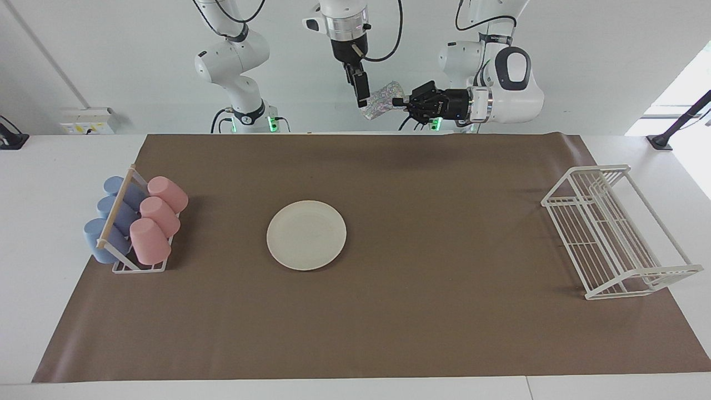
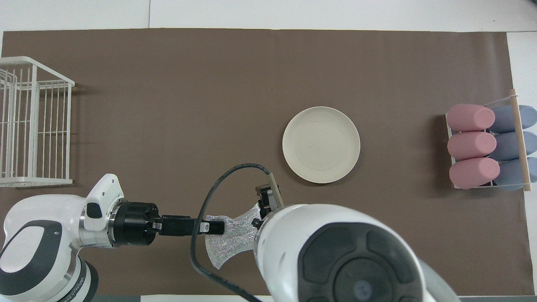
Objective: Wipe plate with sponge
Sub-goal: 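Grasp the sponge with the right gripper from the left gripper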
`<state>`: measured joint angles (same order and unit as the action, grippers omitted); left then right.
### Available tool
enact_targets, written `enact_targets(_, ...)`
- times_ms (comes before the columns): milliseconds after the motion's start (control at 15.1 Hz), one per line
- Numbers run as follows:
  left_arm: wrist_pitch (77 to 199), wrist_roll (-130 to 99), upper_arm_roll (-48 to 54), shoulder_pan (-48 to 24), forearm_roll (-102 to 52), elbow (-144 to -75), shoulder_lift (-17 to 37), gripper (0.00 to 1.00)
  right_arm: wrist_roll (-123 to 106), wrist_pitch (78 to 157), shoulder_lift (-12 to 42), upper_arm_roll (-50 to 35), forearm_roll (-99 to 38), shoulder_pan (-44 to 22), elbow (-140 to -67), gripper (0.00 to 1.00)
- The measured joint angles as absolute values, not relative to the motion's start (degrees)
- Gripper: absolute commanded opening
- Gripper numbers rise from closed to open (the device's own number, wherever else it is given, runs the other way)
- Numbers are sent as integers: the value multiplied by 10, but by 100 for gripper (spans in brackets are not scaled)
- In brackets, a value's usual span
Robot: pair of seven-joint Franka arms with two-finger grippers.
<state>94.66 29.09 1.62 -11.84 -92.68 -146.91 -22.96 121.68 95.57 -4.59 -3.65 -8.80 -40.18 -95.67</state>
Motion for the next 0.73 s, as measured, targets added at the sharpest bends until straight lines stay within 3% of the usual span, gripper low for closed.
enact_targets(198, 946, 291, 16, -120, -929, -1469, -230, 0, 1250, 985, -56, -39, -102, -430, -990, 100)
enact_targets(727, 939, 291, 15, -121, -930, -1469, -231, 0, 1250, 1094, -74, -36, -102, -431, -1036, 100)
